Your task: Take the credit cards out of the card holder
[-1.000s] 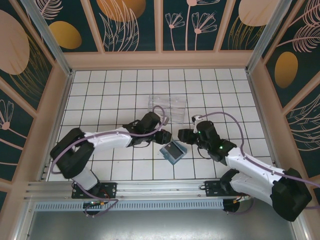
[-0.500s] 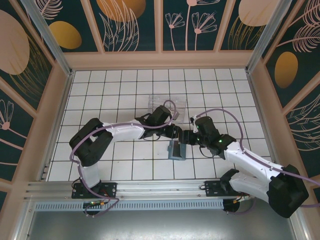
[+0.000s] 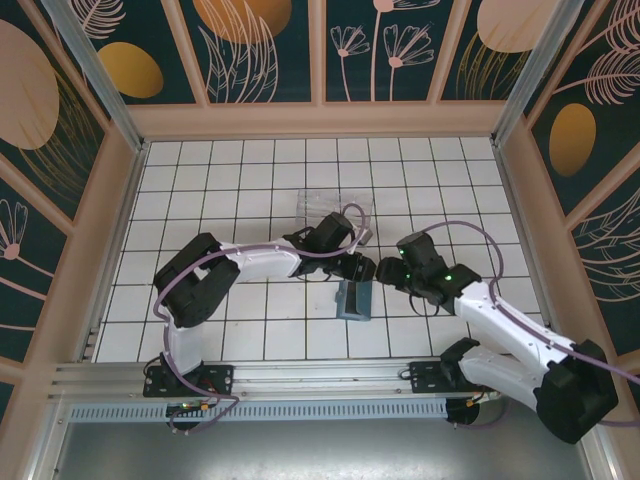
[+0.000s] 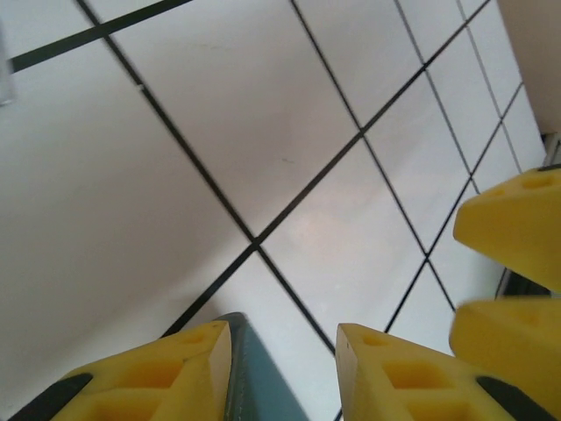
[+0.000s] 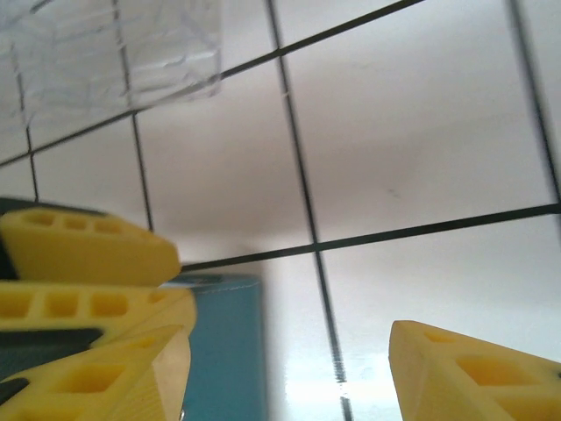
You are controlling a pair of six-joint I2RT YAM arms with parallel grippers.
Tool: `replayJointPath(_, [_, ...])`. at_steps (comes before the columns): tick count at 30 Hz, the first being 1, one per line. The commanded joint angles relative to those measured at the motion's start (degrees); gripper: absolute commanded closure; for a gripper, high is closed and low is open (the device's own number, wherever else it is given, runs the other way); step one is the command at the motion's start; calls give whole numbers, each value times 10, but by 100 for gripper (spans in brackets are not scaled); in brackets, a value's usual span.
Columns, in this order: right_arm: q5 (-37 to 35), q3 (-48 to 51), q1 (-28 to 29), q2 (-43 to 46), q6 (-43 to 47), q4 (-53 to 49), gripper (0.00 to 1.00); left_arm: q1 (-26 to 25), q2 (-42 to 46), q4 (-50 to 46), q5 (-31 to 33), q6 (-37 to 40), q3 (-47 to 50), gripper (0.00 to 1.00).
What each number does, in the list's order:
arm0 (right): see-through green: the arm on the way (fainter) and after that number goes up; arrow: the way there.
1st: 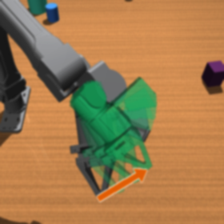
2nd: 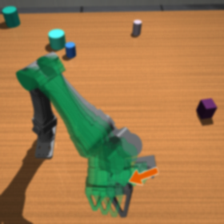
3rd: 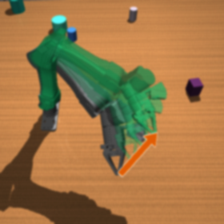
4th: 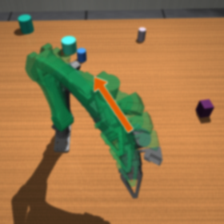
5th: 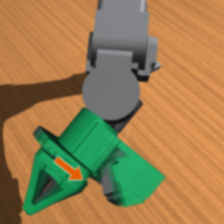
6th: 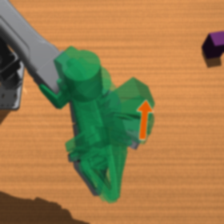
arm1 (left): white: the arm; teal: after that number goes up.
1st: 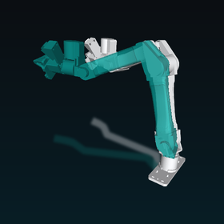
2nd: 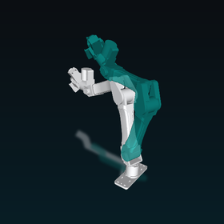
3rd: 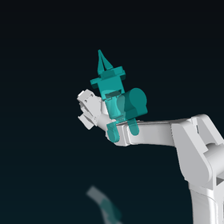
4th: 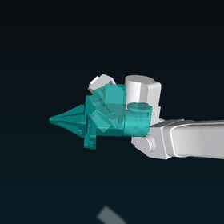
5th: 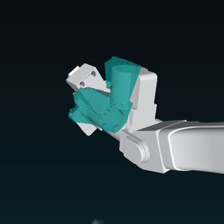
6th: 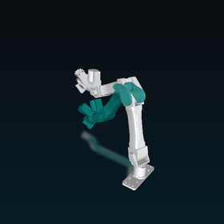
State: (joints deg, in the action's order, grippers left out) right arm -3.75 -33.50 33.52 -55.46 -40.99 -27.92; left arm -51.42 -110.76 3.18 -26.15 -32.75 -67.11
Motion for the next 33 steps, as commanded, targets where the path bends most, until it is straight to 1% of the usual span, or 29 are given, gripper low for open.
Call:
replayJointPath(1, [-60,-20,-18,36,-29,-52,38,-8,-2,4,-24,-8,-30,63])
replayJointPath(2, [-65,-23,-18,46,-26,-57,38,-12,-5,2,-30,-7,-38,63])
replayJointPath(3, [-69,-27,-37,54,-21,-60,38,-16,-10,-2,-36,-8,-46,63])
replayJointPath(5, [-73,-35,-53,65,-12,-63,38,-27,-24,-8,-44,-9,-61,63])
replayJointPath(10, [-67,-45,-76,71,6,-64,38,-51,-71,-2,-42,-25,-94,63])
replayJointPath(14, [-40,-40,-81,74,5,-57,38,-59,-109,22,-48,-45,-118,65])
replayJointPath(16, [-21,-35,-81,77,2,-56,38,-60,-114,20,-41,-43,-130,66])
replayJointPath(20, [-7,-32,-81,80,0,-69,39,-58,-81,-20,28,-11,-151,64])
replayJointPath(23, [7,-38,-82,76,3,-79,39,-50,-43,-50,68,10,-163,64])
replayJointPath(25, [26,-44,-81,67,5,-79,39,-43,-9,-58,99,15,-154,63])
replayJointPath(27, [57,-47,-77,52,1,-72,40,-25,32,-55,125,12,-125,63])
replayJointPath(29, [63,-51,-56,31,-11,-65,41,-4,73,-50,144,3,-87,63])
replayJointPath(33, [32,-80,36,-35,-36,-61,39,34,158,-54,183,-3,0,61])
